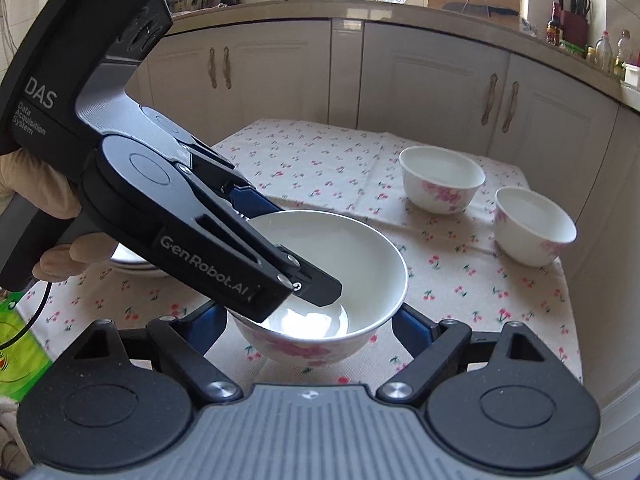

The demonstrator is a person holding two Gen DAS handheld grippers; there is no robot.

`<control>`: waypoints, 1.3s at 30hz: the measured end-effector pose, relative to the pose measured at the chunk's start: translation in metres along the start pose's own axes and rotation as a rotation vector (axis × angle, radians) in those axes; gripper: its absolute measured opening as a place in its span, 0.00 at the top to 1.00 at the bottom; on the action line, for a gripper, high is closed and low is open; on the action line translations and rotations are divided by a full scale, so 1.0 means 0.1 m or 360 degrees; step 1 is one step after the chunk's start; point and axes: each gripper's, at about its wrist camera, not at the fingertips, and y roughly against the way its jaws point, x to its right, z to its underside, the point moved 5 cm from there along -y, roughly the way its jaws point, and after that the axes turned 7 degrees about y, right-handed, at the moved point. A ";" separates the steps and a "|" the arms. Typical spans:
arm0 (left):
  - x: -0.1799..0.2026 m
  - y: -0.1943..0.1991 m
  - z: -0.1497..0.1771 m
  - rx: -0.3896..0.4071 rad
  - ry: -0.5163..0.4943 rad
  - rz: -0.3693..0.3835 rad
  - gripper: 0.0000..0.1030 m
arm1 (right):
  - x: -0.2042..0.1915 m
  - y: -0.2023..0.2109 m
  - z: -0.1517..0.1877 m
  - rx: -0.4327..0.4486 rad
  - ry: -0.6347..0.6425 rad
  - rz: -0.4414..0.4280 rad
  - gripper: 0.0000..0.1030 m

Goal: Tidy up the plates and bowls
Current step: 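Lift the bowl with the left tool and carry it toward the plate stack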

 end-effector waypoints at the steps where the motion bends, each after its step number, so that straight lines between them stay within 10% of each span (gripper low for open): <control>1: 0.01 0.01 0.03 0.0002 0.0000 -0.0004 0.39 | -0.02 0.00 0.02 -0.0008 0.0002 -0.0005 0.10; 25: 0.01 -0.07 0.22 -0.0017 0.0022 0.0042 0.38 | -0.11 -0.07 0.19 -0.0080 0.0005 -0.0037 0.10; 39: 0.08 0.14 0.06 0.0087 -0.0041 0.0020 0.20 | -0.06 0.13 0.13 0.0016 -0.0048 -0.0097 0.00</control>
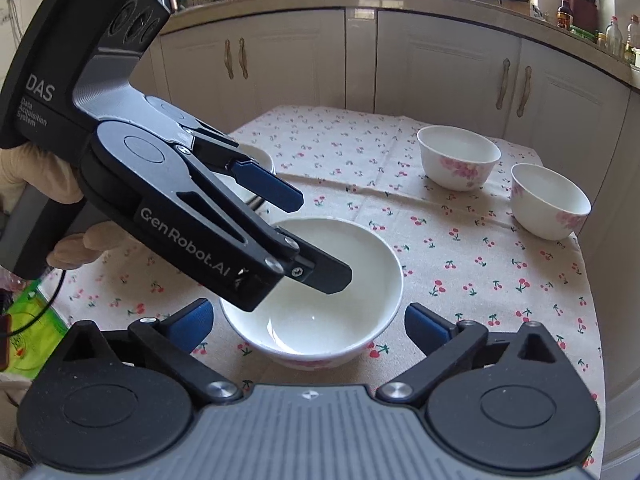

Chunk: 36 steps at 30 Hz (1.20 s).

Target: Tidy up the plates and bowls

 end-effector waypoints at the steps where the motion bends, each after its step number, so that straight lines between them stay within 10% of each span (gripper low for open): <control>1: 0.01 0.02 -0.03 0.0010 -0.0005 0.0001 0.20 | 0.02 0.04 -0.02 0.0016 -0.0012 -0.0001 0.00; 18: 0.21 -0.56 -1.12 0.0010 -0.0207 -0.0020 0.19 | 1.37 0.09 -0.11 0.0115 -0.0087 0.0489 0.00; 36: 0.17 -1.80 -1.78 -0.0193 -0.0285 0.0010 0.19 | 2.25 -0.54 -0.14 0.0078 -0.0098 0.0426 0.00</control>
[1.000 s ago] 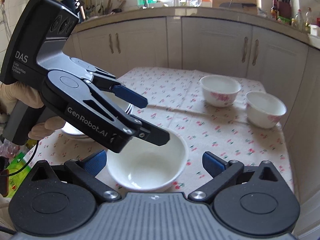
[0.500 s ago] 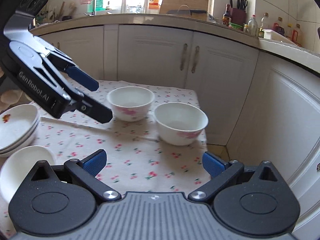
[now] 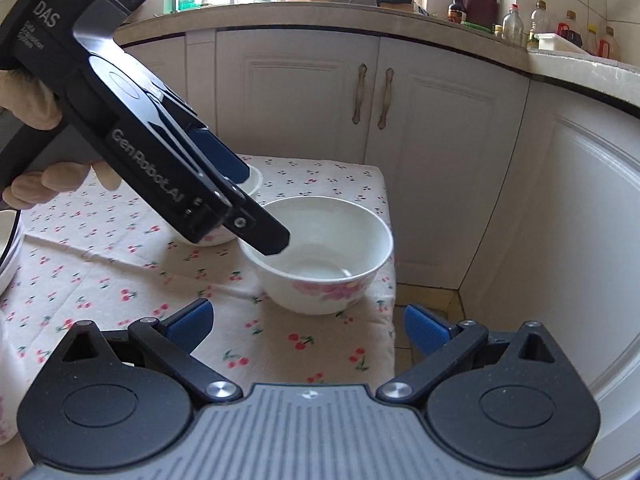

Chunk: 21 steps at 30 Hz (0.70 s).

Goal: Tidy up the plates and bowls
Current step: 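Close the left tool on the rim of a second floral bowl, then lift the second bowl with the left tool and carry it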

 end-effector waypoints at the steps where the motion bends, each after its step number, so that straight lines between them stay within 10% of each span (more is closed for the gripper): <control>1: -0.01 -0.05 -0.02 -0.0006 -0.0004 -0.0005 0.20 | 0.01 -0.04 0.00 0.0001 0.0012 -0.0001 0.00; 21: -0.11 -0.41 -0.12 -0.0074 0.0002 0.0049 0.31 | 0.01 -0.37 -0.09 0.0026 0.0153 -0.0015 0.13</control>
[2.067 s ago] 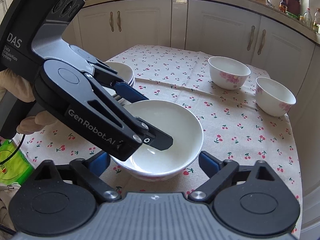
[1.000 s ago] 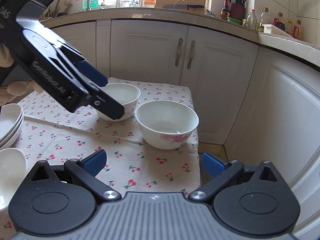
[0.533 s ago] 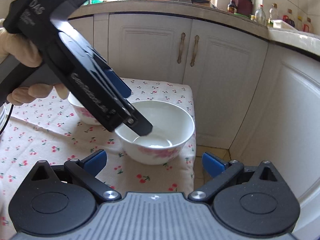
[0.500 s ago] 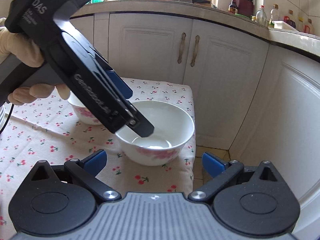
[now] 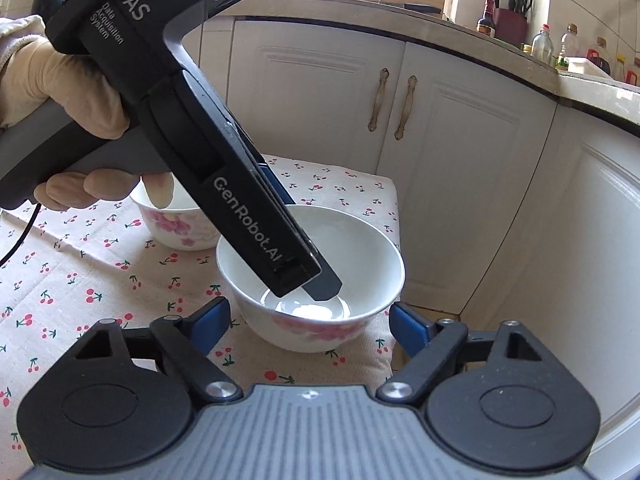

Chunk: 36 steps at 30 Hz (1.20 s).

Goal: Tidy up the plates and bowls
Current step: 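Lift the second bowl with the left tool and carry it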

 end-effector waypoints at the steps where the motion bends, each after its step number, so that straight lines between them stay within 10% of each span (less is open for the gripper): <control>1: 0.00 0.00 0.00 0.0000 0.0001 0.0004 0.32 | -0.01 0.00 0.00 0.0004 0.0003 0.0003 0.13; 36: 0.22 0.39 0.15 0.0012 0.0004 0.0064 0.34 | -0.19 0.40 -0.10 -0.0052 0.0002 -0.0015 0.16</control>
